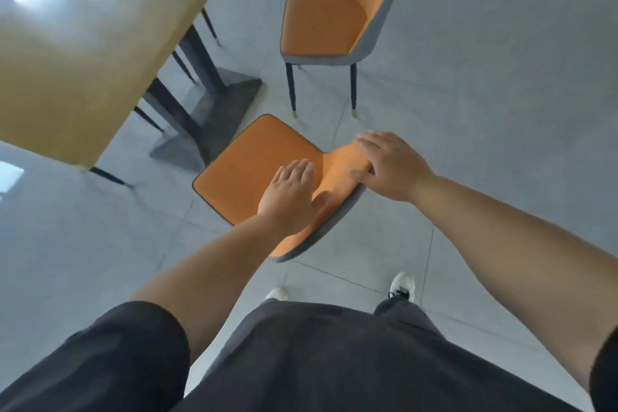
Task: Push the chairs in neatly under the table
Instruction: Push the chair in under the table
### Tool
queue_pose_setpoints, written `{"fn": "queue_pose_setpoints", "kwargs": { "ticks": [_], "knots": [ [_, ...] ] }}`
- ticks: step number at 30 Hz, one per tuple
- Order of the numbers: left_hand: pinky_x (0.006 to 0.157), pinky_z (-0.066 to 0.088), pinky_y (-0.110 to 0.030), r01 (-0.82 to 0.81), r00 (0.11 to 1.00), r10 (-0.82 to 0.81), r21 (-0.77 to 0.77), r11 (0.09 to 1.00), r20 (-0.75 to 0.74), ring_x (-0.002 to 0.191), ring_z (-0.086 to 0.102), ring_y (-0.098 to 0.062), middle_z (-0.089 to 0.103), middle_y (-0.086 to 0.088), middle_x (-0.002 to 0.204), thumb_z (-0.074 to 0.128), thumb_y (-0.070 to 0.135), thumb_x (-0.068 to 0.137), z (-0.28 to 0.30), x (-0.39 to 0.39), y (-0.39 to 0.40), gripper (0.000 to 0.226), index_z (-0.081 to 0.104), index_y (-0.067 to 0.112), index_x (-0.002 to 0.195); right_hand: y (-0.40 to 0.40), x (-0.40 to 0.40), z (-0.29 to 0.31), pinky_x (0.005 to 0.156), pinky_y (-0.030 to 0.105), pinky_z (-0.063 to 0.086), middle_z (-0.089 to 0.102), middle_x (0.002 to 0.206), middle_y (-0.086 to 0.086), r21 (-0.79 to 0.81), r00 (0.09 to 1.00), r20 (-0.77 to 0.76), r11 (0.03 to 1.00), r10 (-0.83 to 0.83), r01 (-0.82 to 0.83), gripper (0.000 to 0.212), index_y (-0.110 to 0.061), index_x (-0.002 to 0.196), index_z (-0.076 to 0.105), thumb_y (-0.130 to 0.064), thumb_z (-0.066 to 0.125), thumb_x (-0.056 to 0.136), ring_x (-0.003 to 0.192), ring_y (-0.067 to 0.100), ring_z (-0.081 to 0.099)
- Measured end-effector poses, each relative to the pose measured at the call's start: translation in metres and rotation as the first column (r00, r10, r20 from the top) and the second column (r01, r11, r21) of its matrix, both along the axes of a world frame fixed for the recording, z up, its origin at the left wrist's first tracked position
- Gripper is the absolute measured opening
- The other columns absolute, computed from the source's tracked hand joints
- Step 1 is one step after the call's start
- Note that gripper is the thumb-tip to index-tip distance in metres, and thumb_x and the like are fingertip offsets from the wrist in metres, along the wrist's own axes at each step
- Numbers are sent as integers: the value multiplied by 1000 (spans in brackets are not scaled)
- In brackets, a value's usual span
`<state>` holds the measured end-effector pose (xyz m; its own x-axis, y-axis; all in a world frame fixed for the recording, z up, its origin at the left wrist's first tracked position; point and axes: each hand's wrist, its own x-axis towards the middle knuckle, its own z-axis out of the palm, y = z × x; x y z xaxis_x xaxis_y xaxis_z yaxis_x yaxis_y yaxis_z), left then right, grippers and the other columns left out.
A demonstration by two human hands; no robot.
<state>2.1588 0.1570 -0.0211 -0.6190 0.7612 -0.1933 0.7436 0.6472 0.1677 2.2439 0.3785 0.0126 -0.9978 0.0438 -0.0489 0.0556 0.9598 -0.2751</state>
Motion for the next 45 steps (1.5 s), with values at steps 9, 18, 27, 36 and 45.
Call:
{"fn": "queue_pose_setpoints", "kwargs": {
  "ticks": [9, 18, 27, 36, 45],
  "knots": [
    [113, 25, -45, -508, 847, 514, -81, 858, 138, 141, 26, -29, 27, -5, 156, 27, 63, 94, 2, 102, -5, 71, 21, 16, 148, 27, -12, -14, 113, 46, 23, 47, 142, 10, 27, 879, 102, 882, 466, -471, 79, -8, 138, 44, -68, 35, 87, 135, 27, 37],
    [110, 30, -45, -650, 758, 642, 51, 759, 112, 134, 36, -29, 41, -6, 148, 31, 66, 91, -11, 118, -1, 71, 33, 17, 141, 22, -24, -35, 106, 45, 32, 53, 137, 3, 118, 831, 142, 825, 537, -553, 79, -19, 136, 47, -76, 35, 83, 129, 24, 43],
    [109, 29, -44, -703, 711, 697, 99, 704, 95, 134, 37, -28, 47, -9, 141, 38, 58, 94, -17, 111, 14, 58, 49, 13, 128, 35, -38, -34, 100, 49, 38, 58, 130, 2, 49, 797, 143, 800, 587, -598, 75, -22, 128, 56, -76, 38, 79, 121, 26, 49],
    [101, 37, -42, -798, 603, 790, 67, 599, 109, 120, 48, -27, 55, -5, 131, 33, 60, 94, -14, 95, 96, 60, 44, 15, 133, 112, -92, -38, 100, 44, 39, 61, 127, 3, -2, 718, 128, 724, 684, -690, 87, -16, 128, 56, -82, 33, 76, 118, 24, 52],
    [102, 36, -43, -918, 396, 911, 23, 396, 120, 118, 47, -27, 54, -3, 129, 39, 58, 93, -7, 89, 164, 52, 46, 19, 127, 179, -152, -35, 89, 45, 45, 62, 119, -1, -15, 537, 206, 552, 818, -834, 79, -25, 122, 55, -81, 22, 77, 105, 24, 54]
  ]
}}
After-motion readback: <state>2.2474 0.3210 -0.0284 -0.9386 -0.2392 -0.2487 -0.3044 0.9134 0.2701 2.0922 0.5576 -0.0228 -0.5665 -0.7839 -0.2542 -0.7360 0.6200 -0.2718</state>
